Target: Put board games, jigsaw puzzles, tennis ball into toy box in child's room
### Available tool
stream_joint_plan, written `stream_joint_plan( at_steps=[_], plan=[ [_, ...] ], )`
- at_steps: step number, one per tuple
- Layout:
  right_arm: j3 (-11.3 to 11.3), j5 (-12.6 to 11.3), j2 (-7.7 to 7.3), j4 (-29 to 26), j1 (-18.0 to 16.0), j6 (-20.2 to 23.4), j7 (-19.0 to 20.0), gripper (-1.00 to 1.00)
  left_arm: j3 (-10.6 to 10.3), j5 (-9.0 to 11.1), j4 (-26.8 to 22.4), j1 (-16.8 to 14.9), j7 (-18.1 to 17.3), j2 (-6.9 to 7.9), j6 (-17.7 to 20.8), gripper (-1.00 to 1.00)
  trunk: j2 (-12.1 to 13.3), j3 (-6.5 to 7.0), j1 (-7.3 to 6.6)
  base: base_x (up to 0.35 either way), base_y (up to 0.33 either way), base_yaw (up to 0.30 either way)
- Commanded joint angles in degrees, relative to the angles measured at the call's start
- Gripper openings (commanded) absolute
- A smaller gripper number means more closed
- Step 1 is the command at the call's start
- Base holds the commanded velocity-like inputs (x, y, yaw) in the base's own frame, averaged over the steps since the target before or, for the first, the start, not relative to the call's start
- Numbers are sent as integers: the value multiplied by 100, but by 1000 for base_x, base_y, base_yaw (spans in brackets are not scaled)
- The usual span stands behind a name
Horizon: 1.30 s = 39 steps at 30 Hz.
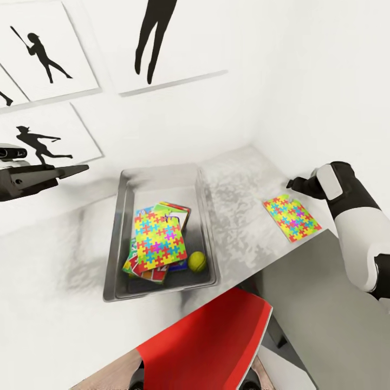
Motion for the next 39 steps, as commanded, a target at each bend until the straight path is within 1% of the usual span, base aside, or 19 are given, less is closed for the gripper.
stream_joint_plan(
  at_steps=[1,3,8,19,39],
  plan=[
    [-4,-70,1,-13,-63,28,-47,100,5,-3,-3,-4,-22,5,61,100,-10,-18,3,0,0,0],
    [-4,-80,2,-20,-139,44,-44,100,7,-3,-5,-4,-22,4,61,100,-10,-36,3,0,0,0],
    [-4,-91,6,-25,-203,57,-42,100,7,-3,-7,-4,-22,1,61,100,-10,-84,3,0,0,0],
    [-4,-97,7,-27,-225,45,-41,100,11,-3,-7,-4,-22,7,61,100,-10,-184,3,0,0,0],
    [-12,-76,5,-20,-226,34,-44,100,25,-3,-7,-4,-22,9,61,100,-10,-223,3,0,0,0]
  ],
)
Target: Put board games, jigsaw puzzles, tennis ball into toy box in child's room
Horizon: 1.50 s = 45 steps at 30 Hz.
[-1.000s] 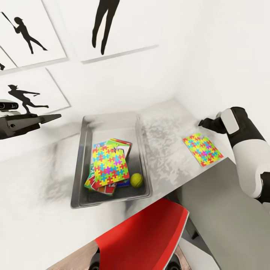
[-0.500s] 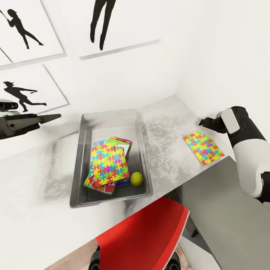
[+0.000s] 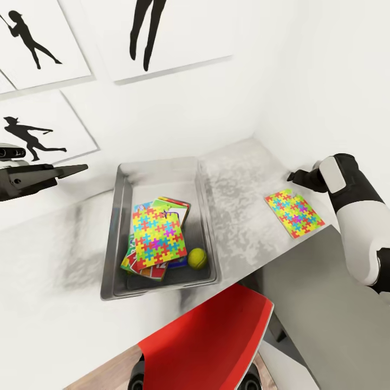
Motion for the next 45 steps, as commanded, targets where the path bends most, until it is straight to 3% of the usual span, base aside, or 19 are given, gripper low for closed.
stream_joint_plan(
  at_steps=[1,25,45],
  plan=[
    [-3,-56,5,1,-4,9,-50,100,0,-3,0,-4,-22,2,61,100,-10,-14,3,0,0,0],
    [-2,-28,12,27,-4,10,-49,100,15,0,0,-4,-22,2,61,100,-10,-222,3,0,0,0],
    [-3,-22,22,25,-4,6,-49,100,16,4,0,-4,-22,2,61,100,-10,-243,3,0,0,0]
  ],
)
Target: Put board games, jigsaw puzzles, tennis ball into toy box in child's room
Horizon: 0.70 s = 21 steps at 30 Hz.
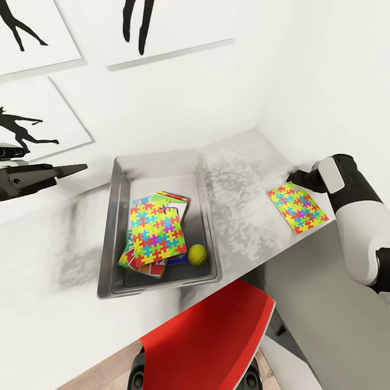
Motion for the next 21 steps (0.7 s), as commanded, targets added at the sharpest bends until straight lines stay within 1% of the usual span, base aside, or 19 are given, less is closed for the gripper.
stream_joint_plan(
  at_steps=[1,14,21],
  plan=[
    [-4,-60,4,-5,-3,12,-51,100,-2,-5,0,-3,-22,2,61,100,-9,-7,3,0,0,0],
    [-4,-59,20,-9,-3,13,-51,100,3,-2,-3,-8,-22,2,61,100,-9,-7,3,0,0,0],
    [-4,-73,0,-14,-3,16,-51,100,-1,-2,-8,-8,-22,2,61,100,-9,-7,3,0,0,0]
  ],
)
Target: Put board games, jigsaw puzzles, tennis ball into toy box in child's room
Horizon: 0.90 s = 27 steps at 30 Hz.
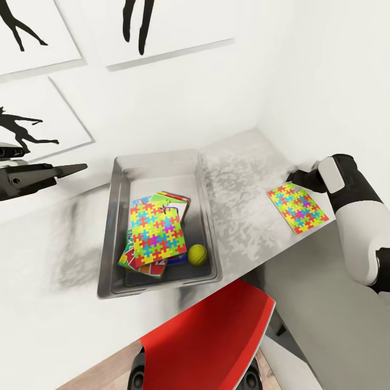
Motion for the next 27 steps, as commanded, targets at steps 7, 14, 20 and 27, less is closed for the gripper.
stream_joint_plan(
  at_steps=[7,14,20,27],
  plan=[
    [-4,-63,-4,-8,-3,12,-51,100,-1,-2,-1,-2,-22,2,61,100,-9,-7,3,0,0,0],
    [-4,-78,-19,-26,-3,18,-55,100,-1,-2,-1,-4,-22,2,61,100,-9,-14,3,0,0,0],
    [-8,-93,-5,-32,-14,-6,-59,100,-2,-2,-1,-4,-22,2,61,100,-9,-49,3,0,0,0],
    [-11,-100,-16,-33,-28,-18,-59,100,-2,-1,-1,-4,-22,4,61,100,-9,-106,3,0,0,0]
  ],
)
